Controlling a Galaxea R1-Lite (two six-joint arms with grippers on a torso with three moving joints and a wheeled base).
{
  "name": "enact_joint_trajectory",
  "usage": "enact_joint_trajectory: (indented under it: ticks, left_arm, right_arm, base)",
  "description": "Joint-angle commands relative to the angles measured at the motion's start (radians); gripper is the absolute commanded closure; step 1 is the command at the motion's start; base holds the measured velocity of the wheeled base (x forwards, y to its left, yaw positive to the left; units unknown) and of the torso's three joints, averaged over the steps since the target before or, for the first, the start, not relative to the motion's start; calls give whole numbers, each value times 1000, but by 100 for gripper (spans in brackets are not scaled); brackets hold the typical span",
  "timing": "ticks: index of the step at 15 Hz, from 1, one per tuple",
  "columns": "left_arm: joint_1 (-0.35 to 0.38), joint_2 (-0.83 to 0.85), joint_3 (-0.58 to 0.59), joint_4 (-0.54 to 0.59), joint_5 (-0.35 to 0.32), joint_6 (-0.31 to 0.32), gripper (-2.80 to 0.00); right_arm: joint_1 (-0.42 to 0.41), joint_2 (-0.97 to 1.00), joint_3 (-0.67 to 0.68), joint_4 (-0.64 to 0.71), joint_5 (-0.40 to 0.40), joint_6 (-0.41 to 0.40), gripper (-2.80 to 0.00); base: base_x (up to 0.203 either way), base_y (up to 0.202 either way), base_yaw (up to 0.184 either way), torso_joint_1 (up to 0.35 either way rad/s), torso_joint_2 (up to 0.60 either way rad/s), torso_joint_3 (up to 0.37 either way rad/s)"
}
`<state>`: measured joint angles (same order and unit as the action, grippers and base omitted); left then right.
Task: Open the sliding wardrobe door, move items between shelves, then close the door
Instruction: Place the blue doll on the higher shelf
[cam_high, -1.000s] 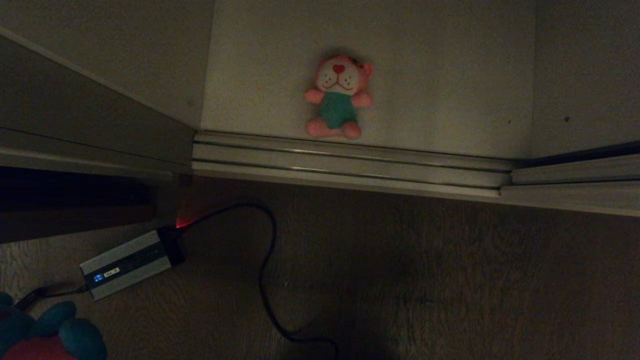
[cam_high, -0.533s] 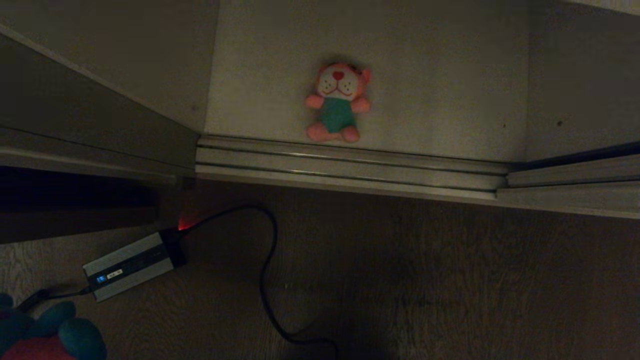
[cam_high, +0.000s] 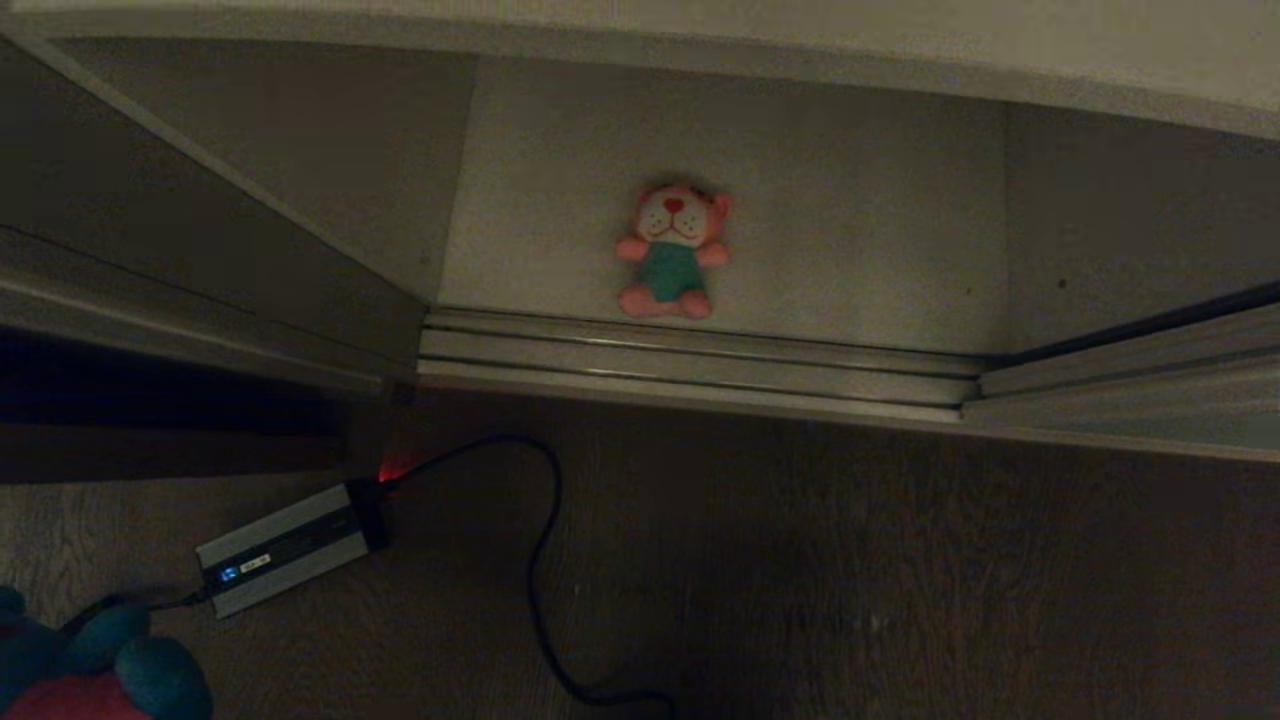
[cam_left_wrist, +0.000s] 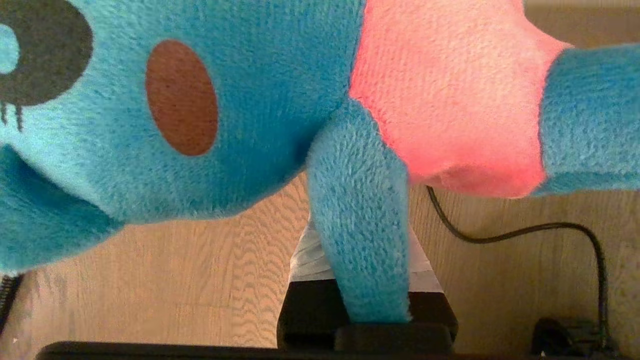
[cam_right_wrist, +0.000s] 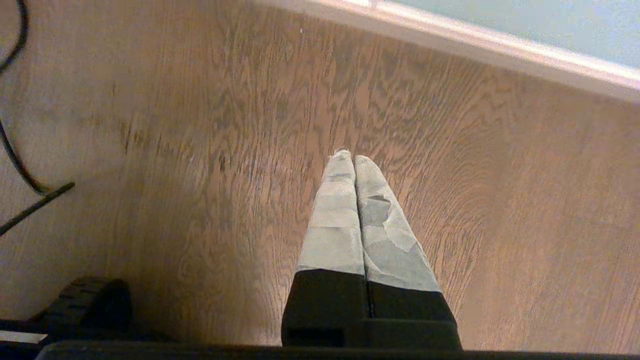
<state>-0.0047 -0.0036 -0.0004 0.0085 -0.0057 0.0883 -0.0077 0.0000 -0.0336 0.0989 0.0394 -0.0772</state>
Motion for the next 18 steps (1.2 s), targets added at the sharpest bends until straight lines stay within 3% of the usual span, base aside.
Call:
enact_joint_trajectory:
  ticks: [1, 18]
  left_arm:
    - [0, 4, 0, 1, 0, 4, 0]
    - [0, 4, 0, 4, -10, 8, 0]
  right_arm:
    - [0, -2, 0, 1, 1, -1, 0]
    - [0, -2, 0, 1, 1, -1, 0]
  base:
    - [0, 0, 0, 0, 2, 197]
    - [0, 0, 0, 1, 2, 204]
